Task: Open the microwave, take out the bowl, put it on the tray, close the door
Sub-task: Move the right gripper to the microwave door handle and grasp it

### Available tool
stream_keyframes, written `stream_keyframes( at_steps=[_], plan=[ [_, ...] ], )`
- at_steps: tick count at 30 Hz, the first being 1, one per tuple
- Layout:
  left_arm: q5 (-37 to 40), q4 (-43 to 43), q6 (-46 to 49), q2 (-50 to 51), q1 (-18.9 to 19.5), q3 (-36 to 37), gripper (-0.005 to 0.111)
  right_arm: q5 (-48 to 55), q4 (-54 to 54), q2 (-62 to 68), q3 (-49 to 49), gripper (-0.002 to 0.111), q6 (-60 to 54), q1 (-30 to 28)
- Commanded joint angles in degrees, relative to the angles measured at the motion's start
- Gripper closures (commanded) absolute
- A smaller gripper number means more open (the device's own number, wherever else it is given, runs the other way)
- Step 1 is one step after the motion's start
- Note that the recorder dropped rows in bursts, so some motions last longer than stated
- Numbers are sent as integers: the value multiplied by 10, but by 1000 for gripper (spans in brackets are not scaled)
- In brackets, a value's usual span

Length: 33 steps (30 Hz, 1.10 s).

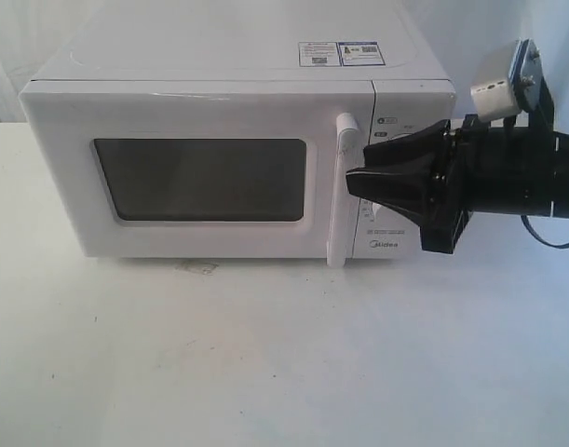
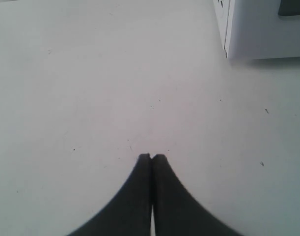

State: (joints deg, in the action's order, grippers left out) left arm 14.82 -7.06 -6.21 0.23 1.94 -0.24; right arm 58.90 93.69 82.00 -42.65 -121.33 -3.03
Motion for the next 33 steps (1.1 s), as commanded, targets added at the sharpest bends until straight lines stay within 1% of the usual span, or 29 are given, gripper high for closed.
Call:
stream_keyframes(
  at_steps=[1,5,6,8,10,16,33],
  plan=[
    [-2,5,1,-2,2,2,107,2,1,0,-2,45,-15,-3],
    [-2,5,1,-2,2,2,107,-9,-14,4,-13,45,-15,1],
    [-2,5,1,-2,2,2,107,-24,-22,5,-13,45,-15,7],
    [-2,5,1,-2,2,2,107,-90,-42,5,-13,45,-15,27],
    [-2,5,1,-2,2,2,107,-113,-44,5,-17,45,-15,38],
    [-2,5,1,-2,2,2,107,-119,-5,27,-29,46,-15,41],
    [-2,5,1,-2,2,2,107,-103,28,76,-61,46,-15,41]
  ],
)
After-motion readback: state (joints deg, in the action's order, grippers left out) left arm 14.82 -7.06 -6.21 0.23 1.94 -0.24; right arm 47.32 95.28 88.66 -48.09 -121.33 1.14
